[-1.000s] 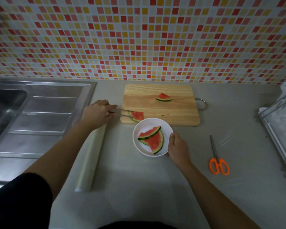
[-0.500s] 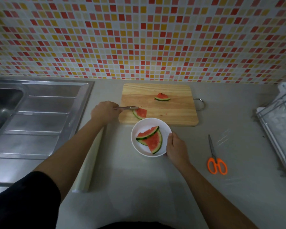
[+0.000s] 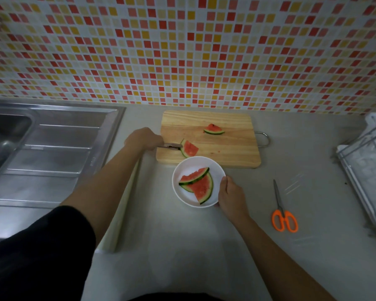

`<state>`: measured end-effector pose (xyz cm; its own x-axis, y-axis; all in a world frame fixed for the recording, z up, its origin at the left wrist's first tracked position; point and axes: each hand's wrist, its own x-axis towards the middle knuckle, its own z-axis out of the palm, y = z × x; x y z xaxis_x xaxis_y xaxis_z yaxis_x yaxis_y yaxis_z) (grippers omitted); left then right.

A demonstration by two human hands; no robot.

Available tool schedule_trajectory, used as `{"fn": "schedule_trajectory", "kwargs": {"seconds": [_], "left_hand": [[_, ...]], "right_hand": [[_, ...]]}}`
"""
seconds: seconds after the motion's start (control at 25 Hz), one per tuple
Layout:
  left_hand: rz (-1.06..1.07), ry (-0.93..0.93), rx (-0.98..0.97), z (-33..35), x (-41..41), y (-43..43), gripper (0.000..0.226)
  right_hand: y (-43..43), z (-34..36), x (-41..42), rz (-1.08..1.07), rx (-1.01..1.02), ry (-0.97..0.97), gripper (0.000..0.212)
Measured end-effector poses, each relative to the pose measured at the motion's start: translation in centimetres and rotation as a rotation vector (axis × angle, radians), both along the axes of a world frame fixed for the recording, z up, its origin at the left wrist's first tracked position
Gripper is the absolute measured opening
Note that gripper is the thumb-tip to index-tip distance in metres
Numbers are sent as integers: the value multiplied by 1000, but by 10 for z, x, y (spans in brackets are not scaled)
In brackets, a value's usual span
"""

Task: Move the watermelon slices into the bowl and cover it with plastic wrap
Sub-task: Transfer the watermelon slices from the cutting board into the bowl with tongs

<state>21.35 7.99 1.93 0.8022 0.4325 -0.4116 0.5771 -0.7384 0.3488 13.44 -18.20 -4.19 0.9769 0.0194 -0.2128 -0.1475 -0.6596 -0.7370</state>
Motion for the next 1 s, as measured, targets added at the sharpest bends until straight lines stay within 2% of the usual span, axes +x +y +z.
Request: {"fn": "schedule_trajectory", "kwargs": {"seconds": [0.12,0.32,0.48,0.8,1.0], "left_hand": [[-17,9,79,2,3,-10,34],[-30,47,40,0,6,-12,43],[-18,-35,65,-3,4,-19,41],[149,-136,-180,-26,-1,-14,36],[221,-195,-263,-24,0,-9,22]], "right_hand": [[1,1,0,11,15,2,37],[0,2,-1,11,34,-8,37],[0,2,0,12,30,5,37],[-1,0,0,5,38,38,36],[-1,0,1,3,48,29,36]]}}
